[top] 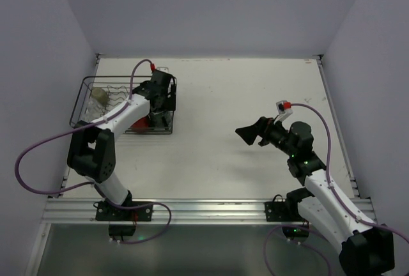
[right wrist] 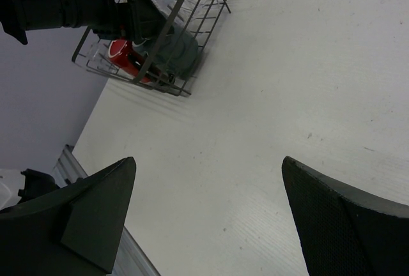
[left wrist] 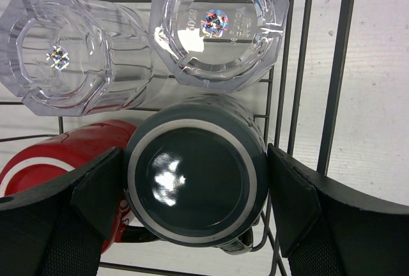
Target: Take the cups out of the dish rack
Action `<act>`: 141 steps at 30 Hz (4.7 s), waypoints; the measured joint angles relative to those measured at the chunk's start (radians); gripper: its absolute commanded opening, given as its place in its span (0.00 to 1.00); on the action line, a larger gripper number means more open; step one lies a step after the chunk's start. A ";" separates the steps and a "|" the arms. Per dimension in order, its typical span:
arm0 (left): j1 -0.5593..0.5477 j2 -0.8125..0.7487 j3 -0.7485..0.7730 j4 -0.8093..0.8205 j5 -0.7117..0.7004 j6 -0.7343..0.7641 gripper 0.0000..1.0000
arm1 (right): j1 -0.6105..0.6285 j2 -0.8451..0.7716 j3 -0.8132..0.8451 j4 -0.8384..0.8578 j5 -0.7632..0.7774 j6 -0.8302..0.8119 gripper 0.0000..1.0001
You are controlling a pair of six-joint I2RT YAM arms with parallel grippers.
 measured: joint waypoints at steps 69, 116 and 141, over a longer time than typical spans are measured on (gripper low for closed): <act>0.005 -0.679 -0.153 0.126 0.628 -0.270 0.04 | 0.344 0.642 0.341 0.718 -0.128 0.547 0.85; 0.010 -0.955 -0.451 0.068 0.193 -0.045 1.00 | 0.220 1.215 1.416 -0.833 0.550 -0.523 0.00; 0.178 -0.782 -0.468 0.069 0.184 -0.019 1.00 | 0.235 1.379 1.364 -0.911 0.457 -0.591 0.44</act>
